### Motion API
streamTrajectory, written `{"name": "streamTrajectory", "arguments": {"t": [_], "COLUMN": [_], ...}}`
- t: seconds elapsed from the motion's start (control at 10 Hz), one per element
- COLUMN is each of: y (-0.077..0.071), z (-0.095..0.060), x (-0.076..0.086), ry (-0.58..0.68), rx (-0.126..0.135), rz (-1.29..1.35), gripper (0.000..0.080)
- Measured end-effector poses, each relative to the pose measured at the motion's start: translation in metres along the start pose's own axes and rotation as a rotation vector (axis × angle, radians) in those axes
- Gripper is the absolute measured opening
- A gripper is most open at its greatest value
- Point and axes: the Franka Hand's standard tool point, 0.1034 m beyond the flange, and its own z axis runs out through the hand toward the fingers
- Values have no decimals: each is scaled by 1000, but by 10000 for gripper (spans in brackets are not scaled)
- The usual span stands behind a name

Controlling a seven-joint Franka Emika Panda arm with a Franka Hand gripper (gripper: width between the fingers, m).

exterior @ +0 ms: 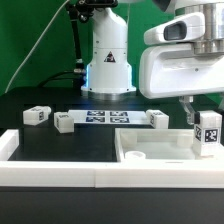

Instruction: Assemble one leg

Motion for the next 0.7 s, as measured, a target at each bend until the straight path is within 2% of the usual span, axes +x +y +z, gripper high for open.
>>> {"name": "streamTrajectory", "arguments": {"t": [0.2,0.3,0.6,0.7], "y": [0,1,-1,-2], "z": [0,0,1,1], "x": [0,-1,-3,-4], "ry": [0,0,9,9], "rx": [1,11,-2,1], "rz": [8,198,604,767], "gripper": [290,290,291,291]}}
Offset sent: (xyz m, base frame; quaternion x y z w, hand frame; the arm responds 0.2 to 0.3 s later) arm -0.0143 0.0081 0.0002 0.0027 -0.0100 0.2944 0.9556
